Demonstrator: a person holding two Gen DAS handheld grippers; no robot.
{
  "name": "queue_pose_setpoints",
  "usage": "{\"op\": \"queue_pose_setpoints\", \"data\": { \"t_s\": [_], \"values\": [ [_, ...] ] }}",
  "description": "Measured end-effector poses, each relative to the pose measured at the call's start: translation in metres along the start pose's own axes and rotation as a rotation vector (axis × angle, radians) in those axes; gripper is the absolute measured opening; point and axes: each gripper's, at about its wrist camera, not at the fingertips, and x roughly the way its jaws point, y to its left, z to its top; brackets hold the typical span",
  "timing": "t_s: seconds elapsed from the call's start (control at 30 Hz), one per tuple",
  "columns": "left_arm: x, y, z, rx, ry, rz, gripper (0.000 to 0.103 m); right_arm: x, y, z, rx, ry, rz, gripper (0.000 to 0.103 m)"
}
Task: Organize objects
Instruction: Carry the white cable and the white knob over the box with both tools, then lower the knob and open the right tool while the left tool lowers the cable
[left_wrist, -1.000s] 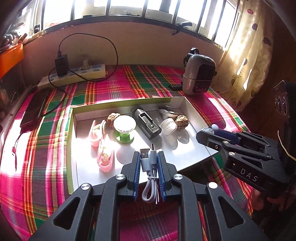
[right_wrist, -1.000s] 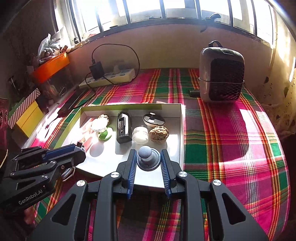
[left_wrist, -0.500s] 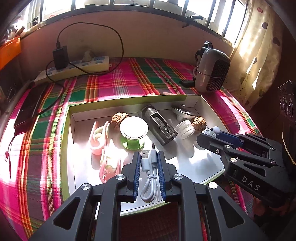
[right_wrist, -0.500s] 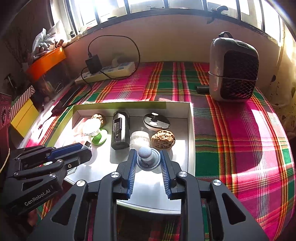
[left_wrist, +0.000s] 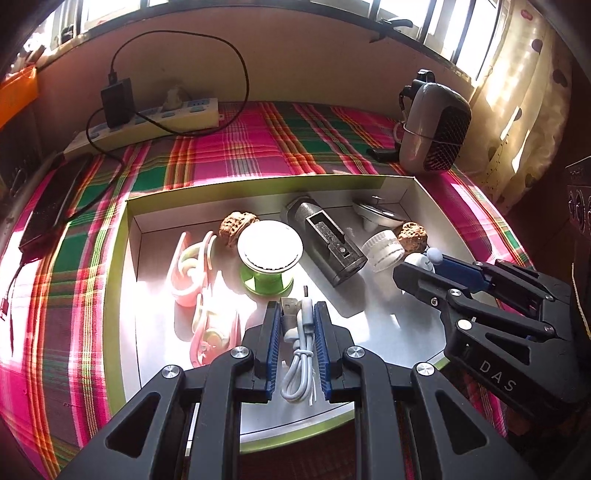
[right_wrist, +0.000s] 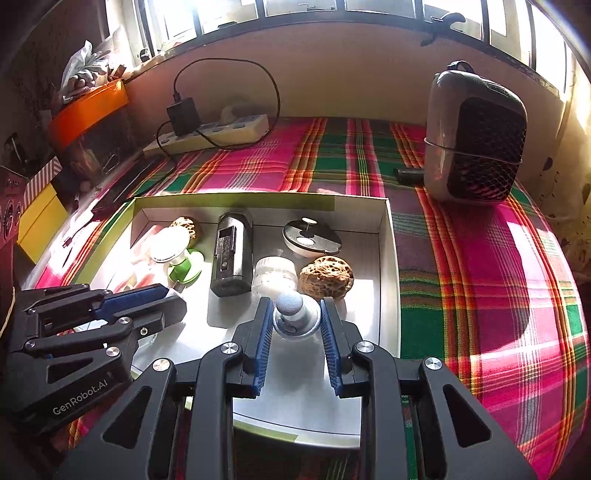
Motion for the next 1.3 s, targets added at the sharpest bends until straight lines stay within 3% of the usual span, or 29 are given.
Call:
{"op": "queue_pose_setpoints", "data": {
  "t_s": [0.6,0.77,1.1,1.3],
  "values": [
    [0.0011,-0.0024,0.0008,0.001,0.005,0.013,0.017,0.0017,0.0071,-0.0013,-0.030,-0.011,-0.019,0.027],
    [0.0010,-0.0025,0.0011,0.001,0.006,0.016,0.017,0.0007,0.0081,-0.0022,-0.035,-0.022,-0.019,0.039],
    [0.0000,-0.0046,0.0002,0.005,0.003,0.038,0.017,0.0006,0.0068,-0.0017,-0.027,-0.030,-0.025,0.040],
    [-0.0011,-0.0077,-0.0004,0.010,0.005,0.051,0.023,-0.0022,0.0070,-0.0029,-0.022,-0.035,-0.029,0.043]
  ]
}}
